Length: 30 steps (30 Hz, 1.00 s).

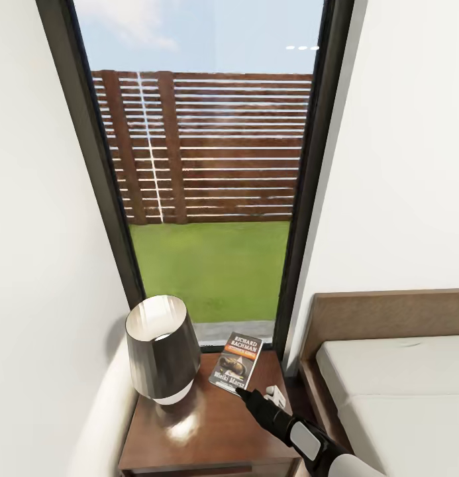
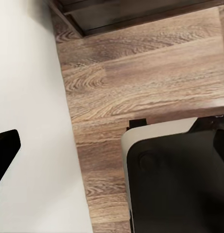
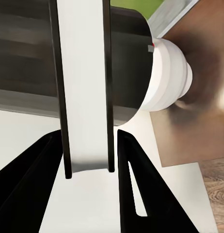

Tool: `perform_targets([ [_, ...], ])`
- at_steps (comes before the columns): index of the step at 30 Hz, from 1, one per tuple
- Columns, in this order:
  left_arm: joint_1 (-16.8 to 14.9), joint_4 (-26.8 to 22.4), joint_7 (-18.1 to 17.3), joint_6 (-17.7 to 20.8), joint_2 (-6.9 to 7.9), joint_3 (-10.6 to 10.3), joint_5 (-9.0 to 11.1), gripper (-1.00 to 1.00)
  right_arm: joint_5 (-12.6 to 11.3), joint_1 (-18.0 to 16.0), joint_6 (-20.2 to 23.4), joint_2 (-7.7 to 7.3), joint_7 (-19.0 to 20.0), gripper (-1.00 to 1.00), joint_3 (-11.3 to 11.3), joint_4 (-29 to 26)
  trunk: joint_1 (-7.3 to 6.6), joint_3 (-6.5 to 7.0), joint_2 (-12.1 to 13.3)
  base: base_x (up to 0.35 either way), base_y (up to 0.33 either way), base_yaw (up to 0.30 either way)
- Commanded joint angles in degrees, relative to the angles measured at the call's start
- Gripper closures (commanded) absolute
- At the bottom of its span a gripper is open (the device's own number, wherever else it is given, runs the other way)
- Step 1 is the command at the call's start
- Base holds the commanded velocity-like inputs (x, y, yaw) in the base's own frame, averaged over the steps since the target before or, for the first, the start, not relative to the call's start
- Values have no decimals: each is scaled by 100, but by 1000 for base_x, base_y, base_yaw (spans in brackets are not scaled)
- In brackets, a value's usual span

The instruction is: In the bedroom, move the book from the bed onto either nightstand, and place the two sandals side by side next to the bed.

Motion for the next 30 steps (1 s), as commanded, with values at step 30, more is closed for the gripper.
perform_targets([
  [30,-123,-325,7,-13,-2,-29,26,-100,-68,-3,29,-5,-382,100,27,5,377,-318,-694,0,0,0],
])
